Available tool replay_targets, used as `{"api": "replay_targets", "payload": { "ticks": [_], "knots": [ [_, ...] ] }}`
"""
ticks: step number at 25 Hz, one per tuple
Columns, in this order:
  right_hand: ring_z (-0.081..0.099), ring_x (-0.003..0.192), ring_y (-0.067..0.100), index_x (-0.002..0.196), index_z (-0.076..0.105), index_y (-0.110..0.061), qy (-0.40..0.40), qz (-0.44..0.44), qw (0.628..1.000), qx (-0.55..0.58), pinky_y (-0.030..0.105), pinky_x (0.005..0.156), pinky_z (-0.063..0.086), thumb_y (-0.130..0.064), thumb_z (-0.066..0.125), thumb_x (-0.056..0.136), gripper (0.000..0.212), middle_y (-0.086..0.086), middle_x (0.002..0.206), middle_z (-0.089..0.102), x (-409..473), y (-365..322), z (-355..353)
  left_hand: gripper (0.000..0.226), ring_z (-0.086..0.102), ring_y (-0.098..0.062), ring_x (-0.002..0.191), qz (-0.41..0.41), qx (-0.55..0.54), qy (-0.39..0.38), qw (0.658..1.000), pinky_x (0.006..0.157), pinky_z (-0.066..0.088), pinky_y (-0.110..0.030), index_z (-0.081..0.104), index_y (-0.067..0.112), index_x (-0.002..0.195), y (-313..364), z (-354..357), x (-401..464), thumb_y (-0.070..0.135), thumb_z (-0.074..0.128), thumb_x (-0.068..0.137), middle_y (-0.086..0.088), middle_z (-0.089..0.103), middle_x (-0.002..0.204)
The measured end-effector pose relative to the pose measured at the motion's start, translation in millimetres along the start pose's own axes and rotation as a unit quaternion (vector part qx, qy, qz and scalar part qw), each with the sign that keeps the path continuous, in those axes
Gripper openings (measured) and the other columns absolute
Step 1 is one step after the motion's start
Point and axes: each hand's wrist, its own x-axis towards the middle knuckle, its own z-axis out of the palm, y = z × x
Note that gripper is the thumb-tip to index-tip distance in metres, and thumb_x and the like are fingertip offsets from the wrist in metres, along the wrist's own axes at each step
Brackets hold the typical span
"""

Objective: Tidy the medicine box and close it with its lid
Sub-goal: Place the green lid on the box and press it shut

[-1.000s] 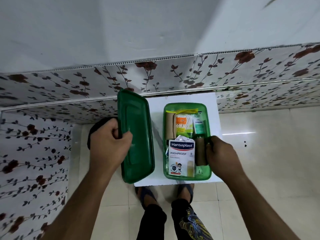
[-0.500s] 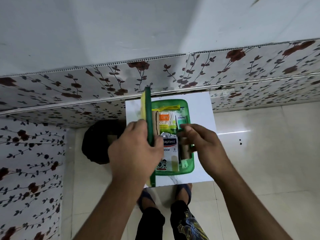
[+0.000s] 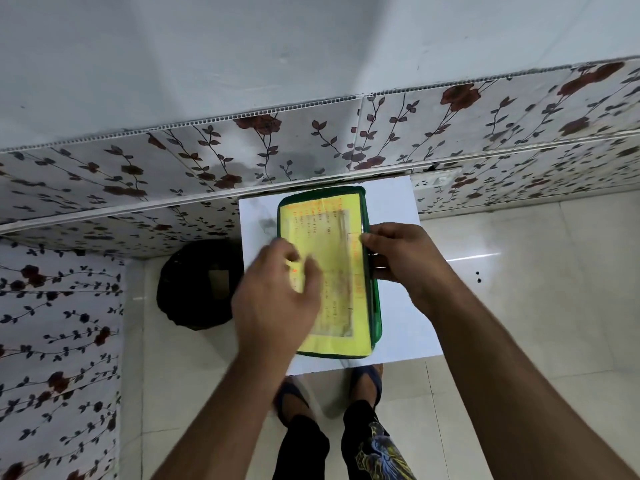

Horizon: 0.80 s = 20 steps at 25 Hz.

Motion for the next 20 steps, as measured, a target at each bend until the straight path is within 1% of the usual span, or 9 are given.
{"api": "replay_targets", "payload": {
  "ticks": [2,3,4,7,10,12,16,18,20],
  "knots": [
    [0.069,0.079,0.023,0.112,0.069,-0.008,0.047,0.004,0.998,-0.036,0.044,0.081,0.061,-0.013,0.052,0.098,0.022,0.005,0.090,0.073,6.5,7.8,-4.2,0.034,0.061,-0.023,0.108,-0.163,-0.107,-0.022,0.981,0.080,0.047,-0.033,0.058,0.020,0.121,-35.0,7.7,17.0,0.040,0.055,0.094,-0.002,0.063,0.120],
    [0.070,0.081,0.022,0.115,0.069,-0.012,0.068,-0.006,0.996,-0.064,0.044,0.080,0.061,-0.015,0.051,0.099,0.024,0.004,0.092,0.073,8.0,11.1,-2.5,0.039,0.058,-0.023,0.116,-0.225,-0.150,-0.067,0.960,0.086,0.045,-0.034,0.056,0.022,0.128,-49.2,13.2,24.0,0.041,0.054,0.095,-0.002,0.060,0.128],
    [0.070,0.083,0.021,0.116,0.068,-0.017,0.089,-0.023,0.991,-0.095,0.043,0.079,0.060,-0.017,0.050,0.099,0.025,0.003,0.094,0.073,8.7,14.2,0.6,0.038,0.059,-0.022,0.116,-0.252,-0.186,-0.109,0.943,0.090,0.047,-0.036,0.058,0.024,0.128,-58.3,19.7,28.6,0.042,0.053,0.096,0.001,0.062,0.126],
    [0.067,0.081,0.015,0.124,0.058,-0.025,0.152,-0.069,0.971,-0.168,0.031,0.069,0.055,-0.025,0.053,0.098,0.027,-0.002,0.092,0.070,6.0,16.3,10.2,0.022,0.067,-0.012,0.093,-0.235,-0.234,-0.132,0.934,0.086,0.056,-0.044,0.070,0.030,0.106,-55.7,28.4,32.1,0.036,0.051,0.098,0.013,0.071,0.096],
    [0.066,0.092,0.015,0.132,0.053,-0.029,0.167,-0.072,0.970,-0.164,0.033,0.075,0.055,-0.038,0.056,0.095,0.038,-0.003,0.104,0.066,8.1,26.8,11.4,0.026,0.065,-0.004,0.078,-0.212,-0.225,-0.103,0.945,0.073,0.053,-0.031,0.072,0.027,0.109,-51.2,30.0,30.2,0.038,0.051,0.098,0.013,0.071,0.089],
    [0.063,0.101,0.013,0.136,0.051,-0.035,0.132,-0.068,0.978,-0.149,0.032,0.079,0.054,-0.045,0.049,0.097,0.039,-0.006,0.117,0.062,11.2,37.6,15.3,0.029,0.065,-0.007,0.083,-0.198,-0.206,-0.093,0.954,0.069,0.050,-0.028,0.067,0.030,0.115,-50.6,35.5,27.6,0.044,0.047,0.098,0.007,0.069,0.096],
    [0.056,0.100,-0.006,0.133,0.051,-0.045,0.105,-0.090,0.986,-0.093,0.015,0.076,0.042,-0.038,0.036,0.104,0.033,-0.024,0.116,0.060,10.1,49.2,26.1,0.039,0.059,-0.015,0.095,-0.141,-0.184,-0.077,0.970,0.076,0.047,-0.035,0.055,0.030,0.125,-52.1,56.6,16.0,0.048,0.029,0.102,0.000,0.058,0.105],
    [0.054,0.106,-0.005,0.132,0.051,-0.049,0.124,-0.100,0.984,-0.075,0.020,0.085,0.043,-0.038,0.036,0.104,0.033,-0.023,0.115,0.060,11.9,54.9,29.1,0.043,0.062,-0.015,0.099,-0.135,-0.213,-0.052,0.966,0.079,0.051,-0.037,0.054,0.031,0.126,-54.8,64.1,12.6,0.052,0.025,0.101,0.002,0.064,0.109],
    [0.053,0.111,0.001,0.128,0.054,-0.048,0.133,-0.098,0.984,-0.068,0.031,0.096,0.044,-0.038,0.037,0.104,0.031,-0.017,0.115,0.059,17.5,57.3,30.5,0.042,0.064,-0.012,0.098,-0.151,-0.246,-0.044,0.956,0.079,0.054,-0.037,0.054,0.033,0.125,-53.3,66.7,11.0,0.052,0.025,0.100,0.006,0.067,0.109]
  ]
}}
